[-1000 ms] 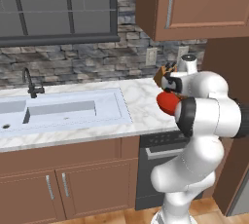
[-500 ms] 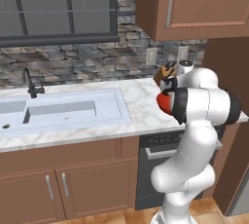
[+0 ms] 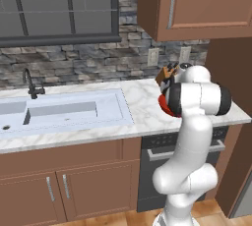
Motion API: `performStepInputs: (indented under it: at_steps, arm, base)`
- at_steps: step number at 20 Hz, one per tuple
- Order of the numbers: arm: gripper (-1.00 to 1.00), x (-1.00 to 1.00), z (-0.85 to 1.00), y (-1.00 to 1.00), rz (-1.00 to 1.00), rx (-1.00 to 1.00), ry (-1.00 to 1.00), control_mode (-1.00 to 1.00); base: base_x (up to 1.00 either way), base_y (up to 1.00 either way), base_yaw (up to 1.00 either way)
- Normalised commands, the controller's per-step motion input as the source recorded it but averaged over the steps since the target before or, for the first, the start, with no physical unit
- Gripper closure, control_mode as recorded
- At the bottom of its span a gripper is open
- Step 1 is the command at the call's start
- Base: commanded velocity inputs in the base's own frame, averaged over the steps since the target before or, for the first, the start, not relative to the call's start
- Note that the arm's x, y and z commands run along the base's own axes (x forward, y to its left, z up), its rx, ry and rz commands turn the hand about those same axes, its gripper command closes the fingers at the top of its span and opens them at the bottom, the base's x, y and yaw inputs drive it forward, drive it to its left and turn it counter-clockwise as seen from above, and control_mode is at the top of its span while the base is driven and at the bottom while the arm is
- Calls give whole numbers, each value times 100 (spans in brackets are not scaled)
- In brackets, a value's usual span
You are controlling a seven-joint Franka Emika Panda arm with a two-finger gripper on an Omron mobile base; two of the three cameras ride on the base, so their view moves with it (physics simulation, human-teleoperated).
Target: Take the garlic, chicken drumstick, and steak from the freezer and place them in the bowl on the counter.
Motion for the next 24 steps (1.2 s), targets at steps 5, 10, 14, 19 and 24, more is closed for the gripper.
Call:
performStepInputs:
  at_steps: [5, 10, 14, 19, 24]
  arm:
    - [-100, 6, 0, 0, 0, 0, 0, -100]
    - [-100, -10, 45, 0, 0, 0, -1, -100]
    - [-100, -56, 96, 1, 0, 0, -9, -100]
    - [-100, -97, 100, 20, 0, 0, -16, -100]
    - [-100, -100, 33, 37, 0, -7, -24, -100]
  base:
    - [0, 0, 0]
    - [0, 0, 0]
    - [0, 0, 0]
    - [0, 0, 0]
    - [0, 0, 0]
